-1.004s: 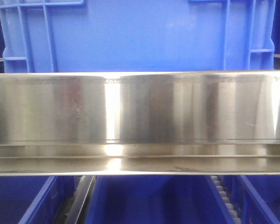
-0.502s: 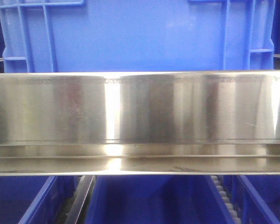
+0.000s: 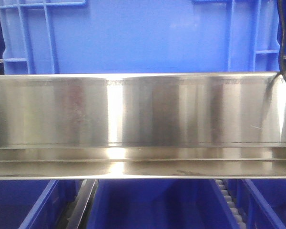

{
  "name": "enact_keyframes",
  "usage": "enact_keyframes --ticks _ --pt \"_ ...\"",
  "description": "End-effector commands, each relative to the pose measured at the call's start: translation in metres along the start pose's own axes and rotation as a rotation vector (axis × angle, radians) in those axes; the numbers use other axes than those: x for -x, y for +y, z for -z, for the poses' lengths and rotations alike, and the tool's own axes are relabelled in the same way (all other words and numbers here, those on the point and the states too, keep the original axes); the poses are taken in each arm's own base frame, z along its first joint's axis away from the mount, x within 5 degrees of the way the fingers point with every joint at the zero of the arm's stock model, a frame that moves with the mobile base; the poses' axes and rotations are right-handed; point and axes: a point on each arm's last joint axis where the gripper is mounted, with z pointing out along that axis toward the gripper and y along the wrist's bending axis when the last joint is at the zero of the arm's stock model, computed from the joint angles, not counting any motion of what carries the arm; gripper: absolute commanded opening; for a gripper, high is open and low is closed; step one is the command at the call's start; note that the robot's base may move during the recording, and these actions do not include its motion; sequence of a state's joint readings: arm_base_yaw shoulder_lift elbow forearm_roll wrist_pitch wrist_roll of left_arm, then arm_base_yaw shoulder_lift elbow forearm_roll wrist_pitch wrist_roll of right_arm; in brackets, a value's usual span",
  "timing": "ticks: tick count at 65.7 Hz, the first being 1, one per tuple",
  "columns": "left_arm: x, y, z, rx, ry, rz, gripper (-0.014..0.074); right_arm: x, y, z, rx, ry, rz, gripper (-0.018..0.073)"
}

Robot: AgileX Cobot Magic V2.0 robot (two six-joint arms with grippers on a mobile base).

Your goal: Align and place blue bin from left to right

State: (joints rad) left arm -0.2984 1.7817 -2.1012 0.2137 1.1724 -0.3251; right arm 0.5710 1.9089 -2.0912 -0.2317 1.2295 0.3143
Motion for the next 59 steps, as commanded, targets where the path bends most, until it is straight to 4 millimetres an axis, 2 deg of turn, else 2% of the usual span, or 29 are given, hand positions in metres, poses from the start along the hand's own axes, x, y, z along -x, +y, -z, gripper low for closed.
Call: enact_keyframes --ticks 1,15,21,25,35,45,59 --pt "0.001 -0.002 0.002 -0.012 -0.011 0.005 -0.0111 0.003 -0.003 0.005 -0.005 -0.024 -0.005 0.0223" --pt "-0.001 -0.008 -0.004 -0.034 0.013 0.007 -0.0092 0.003 -0.004 0.003 -0.007 -0.022 -0.007 0.0223" --pt "-0.004 -0.014 -0.008 -0.033 0.025 0.009 -0.0005 0.003 -0.004 0.003 -0.007 -0.022 -0.007 0.0223" --pt "-0.004 -0.016 -0.009 -0.016 0.019 0.046 0.0083 0.003 -0.004 0.003 -0.007 -0.022 -0.007 0.0223" --pt "-0.004 -0.02 -0.014 0.077 -0.019 0.039 0.0244 0.003 -0.004 0.003 -0.007 -0.022 -0.007 0.0223" --pt "-0.006 -0.021 -0.021 0.09 0.003 0.034 0.0256 0.003 -0.005 0.003 -0.008 -0.022 -0.008 0.0223" --pt "-0.014 -0.021 -0.043 0.123 0.082 0.03 0.0256 0.003 -0.005 0.003 -0.008 -0.022 -0.008 0.0223"
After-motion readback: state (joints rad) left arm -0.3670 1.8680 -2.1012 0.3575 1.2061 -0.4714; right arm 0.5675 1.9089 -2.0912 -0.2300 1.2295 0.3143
